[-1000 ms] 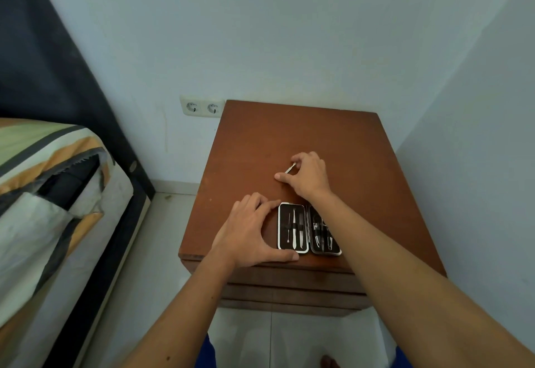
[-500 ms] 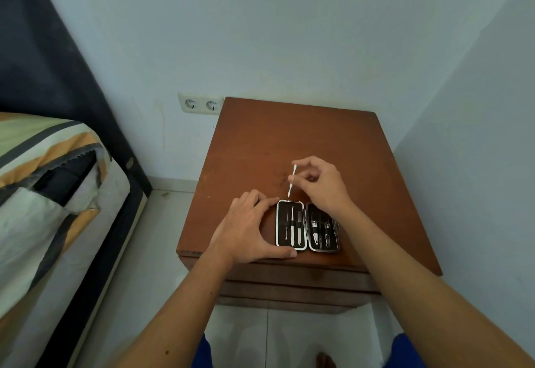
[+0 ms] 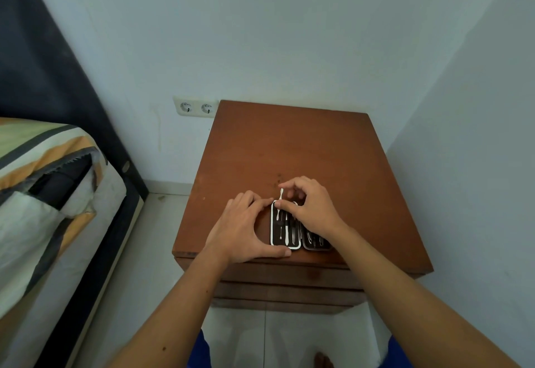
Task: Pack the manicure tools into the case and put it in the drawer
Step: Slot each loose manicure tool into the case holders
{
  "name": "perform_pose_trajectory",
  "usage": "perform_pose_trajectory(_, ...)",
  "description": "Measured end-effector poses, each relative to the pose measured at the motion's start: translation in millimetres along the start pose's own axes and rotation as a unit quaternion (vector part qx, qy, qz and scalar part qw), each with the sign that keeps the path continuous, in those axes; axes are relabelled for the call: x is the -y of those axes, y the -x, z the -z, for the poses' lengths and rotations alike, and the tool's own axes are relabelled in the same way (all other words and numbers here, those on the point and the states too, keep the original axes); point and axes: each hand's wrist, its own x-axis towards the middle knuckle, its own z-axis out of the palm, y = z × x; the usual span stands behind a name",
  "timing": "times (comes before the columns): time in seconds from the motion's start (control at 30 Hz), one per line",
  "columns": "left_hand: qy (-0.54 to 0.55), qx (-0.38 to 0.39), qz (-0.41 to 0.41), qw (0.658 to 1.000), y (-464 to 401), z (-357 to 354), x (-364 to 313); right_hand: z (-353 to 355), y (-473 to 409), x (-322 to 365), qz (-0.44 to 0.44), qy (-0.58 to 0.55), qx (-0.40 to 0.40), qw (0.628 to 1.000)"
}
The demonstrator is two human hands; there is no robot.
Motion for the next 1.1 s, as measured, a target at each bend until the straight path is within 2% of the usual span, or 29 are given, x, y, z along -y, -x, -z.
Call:
perform_pose_trajectory(0.2, 0.007, -0.008, 0.001, 1.000, 1.0, 0.3, -0.4, 1.4, 3.0, 2.1, 0.014, 0.054, 0.055, 0.997)
perform_pose_trajectory(0.43, 0.009, -0.018, -0.005, 1.000, 1.3, -1.0, -0.5, 6.7, 27.7, 2.4, 0.062, 0.169, 0.104, 0.978)
perform_pose_trajectory(0.67, 0.013, -0.016, -0.007, 1.000, 2.1, -0.6, -0.1, 13.3, 34.9, 7.3, 0.081, 0.190, 0.119, 0.971)
perform_pose_trajectory(1.1, 0.014, -0.025, -0.013, 1.000, 1.5, -1.9, 2.5, 17.4, 30.3, 6.0, 0.066, 0.143, 0.134, 0.978)
